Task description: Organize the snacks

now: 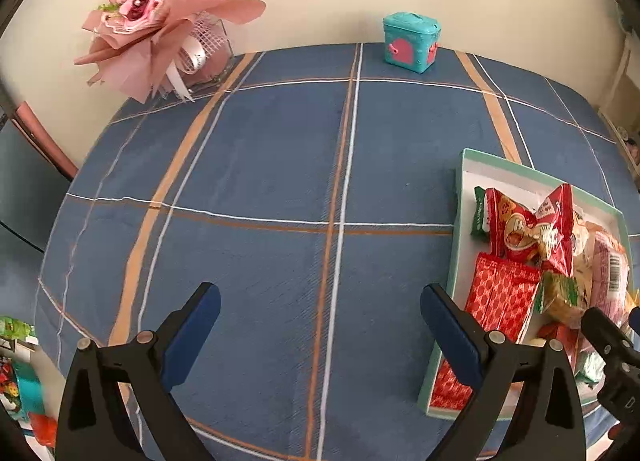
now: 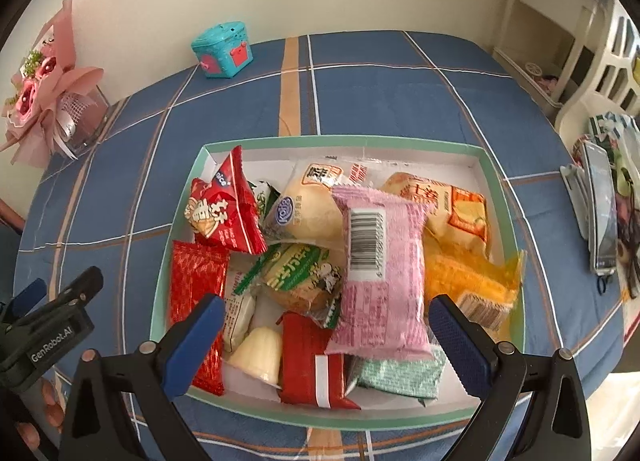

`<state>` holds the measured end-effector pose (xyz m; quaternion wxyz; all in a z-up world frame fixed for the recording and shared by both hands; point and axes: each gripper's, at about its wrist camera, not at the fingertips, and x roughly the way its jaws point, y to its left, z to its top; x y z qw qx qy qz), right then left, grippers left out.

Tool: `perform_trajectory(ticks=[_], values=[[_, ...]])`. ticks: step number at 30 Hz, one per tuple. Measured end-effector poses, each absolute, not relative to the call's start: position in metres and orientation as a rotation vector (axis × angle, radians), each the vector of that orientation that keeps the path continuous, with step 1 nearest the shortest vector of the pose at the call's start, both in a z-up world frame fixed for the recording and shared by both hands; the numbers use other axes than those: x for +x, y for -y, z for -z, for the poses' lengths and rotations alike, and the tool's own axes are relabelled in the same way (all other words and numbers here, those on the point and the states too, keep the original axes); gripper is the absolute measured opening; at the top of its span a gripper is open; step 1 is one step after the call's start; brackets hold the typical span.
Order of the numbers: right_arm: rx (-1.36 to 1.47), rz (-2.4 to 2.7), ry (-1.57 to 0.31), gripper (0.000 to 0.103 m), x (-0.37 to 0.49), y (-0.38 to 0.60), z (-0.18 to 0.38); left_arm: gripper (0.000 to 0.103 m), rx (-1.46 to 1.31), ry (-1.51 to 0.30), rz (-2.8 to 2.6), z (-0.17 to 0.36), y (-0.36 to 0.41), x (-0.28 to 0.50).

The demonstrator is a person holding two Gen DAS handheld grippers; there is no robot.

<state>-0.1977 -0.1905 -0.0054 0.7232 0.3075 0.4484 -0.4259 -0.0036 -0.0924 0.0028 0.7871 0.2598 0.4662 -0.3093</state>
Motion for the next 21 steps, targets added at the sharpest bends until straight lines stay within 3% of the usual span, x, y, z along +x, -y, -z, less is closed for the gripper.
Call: perform_trajectory(ticks=[21], values=[[0.618, 0.932, -0.943, 0.103, -0.225, 0.134, -0.017, 0.1, 0.549, -0.891, 0.67, -0.049, 0.043, -0.049]])
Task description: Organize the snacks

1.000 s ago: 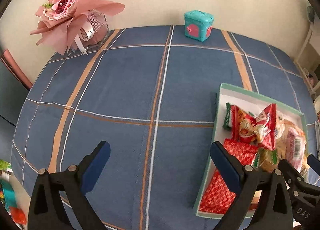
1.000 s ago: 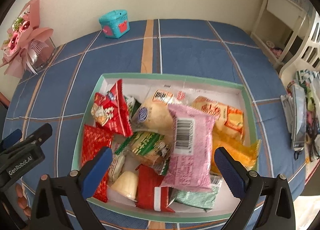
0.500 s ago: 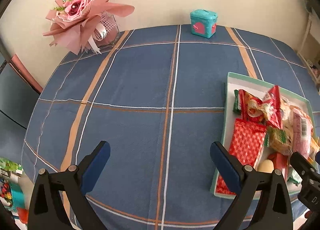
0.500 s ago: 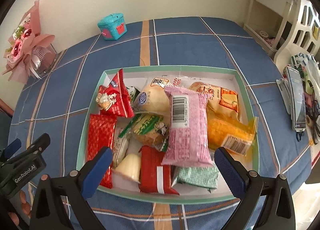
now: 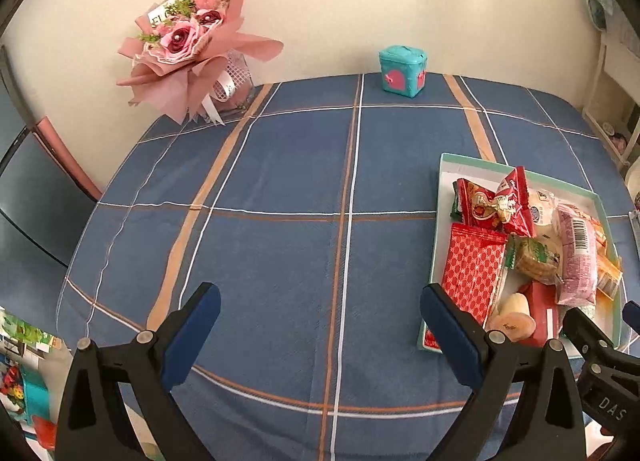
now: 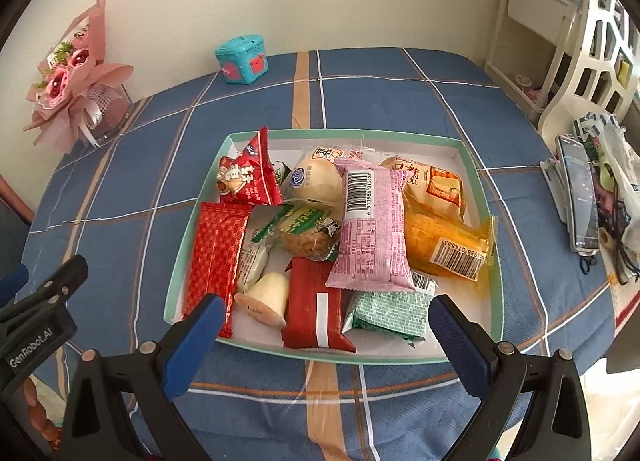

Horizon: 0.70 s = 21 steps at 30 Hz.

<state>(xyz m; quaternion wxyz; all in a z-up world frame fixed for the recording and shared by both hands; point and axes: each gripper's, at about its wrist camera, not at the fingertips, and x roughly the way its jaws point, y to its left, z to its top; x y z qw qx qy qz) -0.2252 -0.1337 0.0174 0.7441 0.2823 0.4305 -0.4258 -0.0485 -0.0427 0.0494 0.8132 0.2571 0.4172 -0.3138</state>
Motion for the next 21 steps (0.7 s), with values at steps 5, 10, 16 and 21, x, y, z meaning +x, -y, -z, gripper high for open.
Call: perform_trajectory(ticks=[5, 10, 16, 21], values=[[0.614, 0.935, -0.937, 0.103, -0.228, 0.129, -0.021, 0.1, 0.556, -0.891, 0.657, -0.052, 0.037, -0.051], [0.596, 0.93, -0.934, 0.103, -0.23, 0.123, -0.025, 0.1, 0.55, -0.894, 0.645, -0.055, 0.03, -0.05], [0.581, 0.933, -0.933, 0.103, -0.228, 0.121, -0.029, 0.1, 0.554, -0.897, 0.621, -0.056, 0.024, -0.049], [0.574, 0.935, -0.934, 0.103, -0.226, 0.121, -0.029, 0.1, 0.549, -0.908, 0.604, -0.056, 0.022, -0.045]])
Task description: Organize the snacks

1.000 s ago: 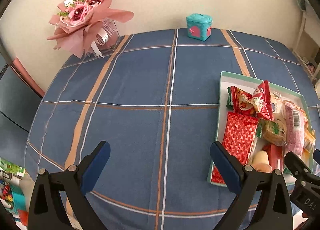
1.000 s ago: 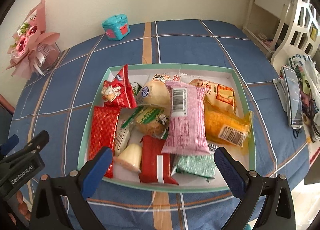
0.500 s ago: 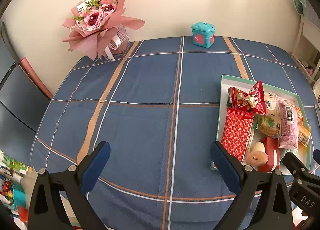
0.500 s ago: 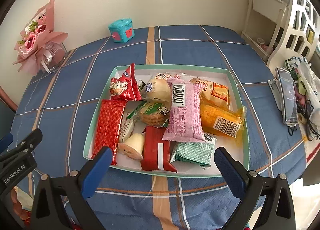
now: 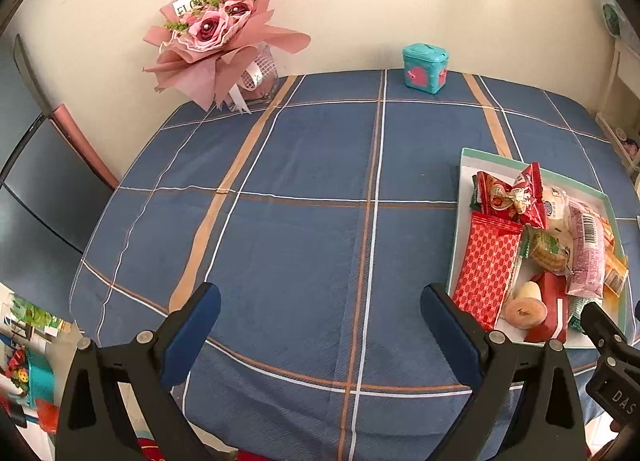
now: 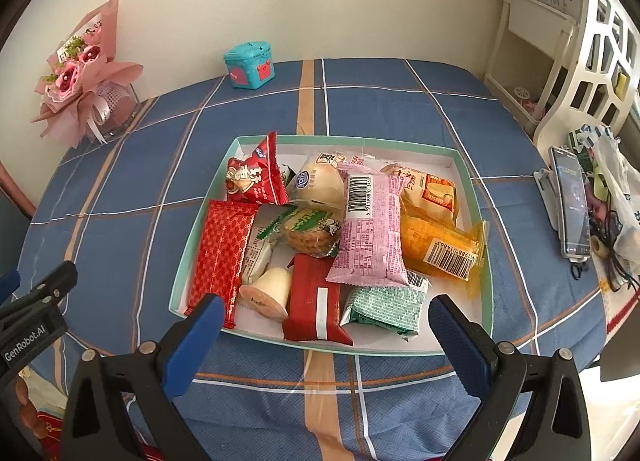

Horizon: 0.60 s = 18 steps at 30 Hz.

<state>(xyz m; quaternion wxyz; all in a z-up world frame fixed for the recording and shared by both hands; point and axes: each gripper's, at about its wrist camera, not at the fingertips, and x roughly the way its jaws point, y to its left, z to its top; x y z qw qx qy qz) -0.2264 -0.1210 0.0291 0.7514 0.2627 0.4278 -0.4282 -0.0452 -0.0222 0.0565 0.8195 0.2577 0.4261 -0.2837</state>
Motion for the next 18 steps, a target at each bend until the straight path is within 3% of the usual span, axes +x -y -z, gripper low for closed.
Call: perform_trajectory(ticks=[18], values=[[0.56, 0.931, -0.944, 0.103, -0.221, 0.1186, -0.0287, 0.1, 0.542, -0.955, 0.597, -0.051, 0.0194, -0.0361]])
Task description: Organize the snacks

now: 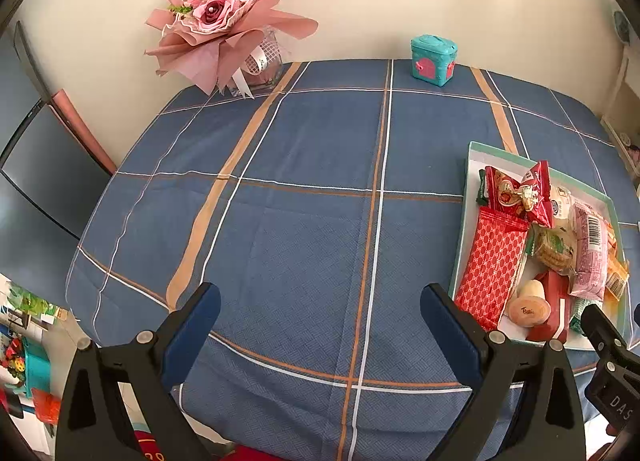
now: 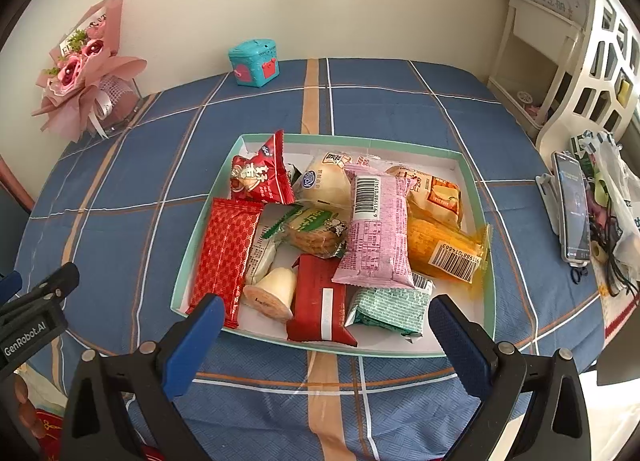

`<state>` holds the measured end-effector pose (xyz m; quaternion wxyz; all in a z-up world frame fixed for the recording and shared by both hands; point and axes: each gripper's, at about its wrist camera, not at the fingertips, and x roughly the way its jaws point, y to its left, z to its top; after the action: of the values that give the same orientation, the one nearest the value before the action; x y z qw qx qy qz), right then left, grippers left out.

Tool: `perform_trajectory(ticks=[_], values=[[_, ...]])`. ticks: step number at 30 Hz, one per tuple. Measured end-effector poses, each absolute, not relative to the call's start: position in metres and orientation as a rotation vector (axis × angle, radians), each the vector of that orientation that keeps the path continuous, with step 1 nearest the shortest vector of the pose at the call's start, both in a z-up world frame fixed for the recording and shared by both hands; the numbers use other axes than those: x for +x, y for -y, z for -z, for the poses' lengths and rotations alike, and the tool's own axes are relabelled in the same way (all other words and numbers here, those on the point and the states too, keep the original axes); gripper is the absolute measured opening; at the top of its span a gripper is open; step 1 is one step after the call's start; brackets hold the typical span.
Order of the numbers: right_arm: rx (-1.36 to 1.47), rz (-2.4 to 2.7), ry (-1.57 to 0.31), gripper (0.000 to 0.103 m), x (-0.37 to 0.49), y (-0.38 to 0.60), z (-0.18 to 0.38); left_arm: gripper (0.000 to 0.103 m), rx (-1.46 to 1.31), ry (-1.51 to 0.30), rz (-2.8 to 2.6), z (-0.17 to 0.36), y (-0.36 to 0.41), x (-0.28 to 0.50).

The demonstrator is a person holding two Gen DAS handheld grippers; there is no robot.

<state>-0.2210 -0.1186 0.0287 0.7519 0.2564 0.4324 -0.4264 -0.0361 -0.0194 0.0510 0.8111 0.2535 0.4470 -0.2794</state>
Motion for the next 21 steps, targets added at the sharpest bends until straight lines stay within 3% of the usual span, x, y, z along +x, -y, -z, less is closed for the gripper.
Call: perform_trajectory(ticks=[21], values=[[0.56, 0.931, -0.947, 0.103, -0.22, 0.1182, -0.0282, 0.1, 0.547, -0.956, 0.596, -0.0477, 0.0183, -0.0363]])
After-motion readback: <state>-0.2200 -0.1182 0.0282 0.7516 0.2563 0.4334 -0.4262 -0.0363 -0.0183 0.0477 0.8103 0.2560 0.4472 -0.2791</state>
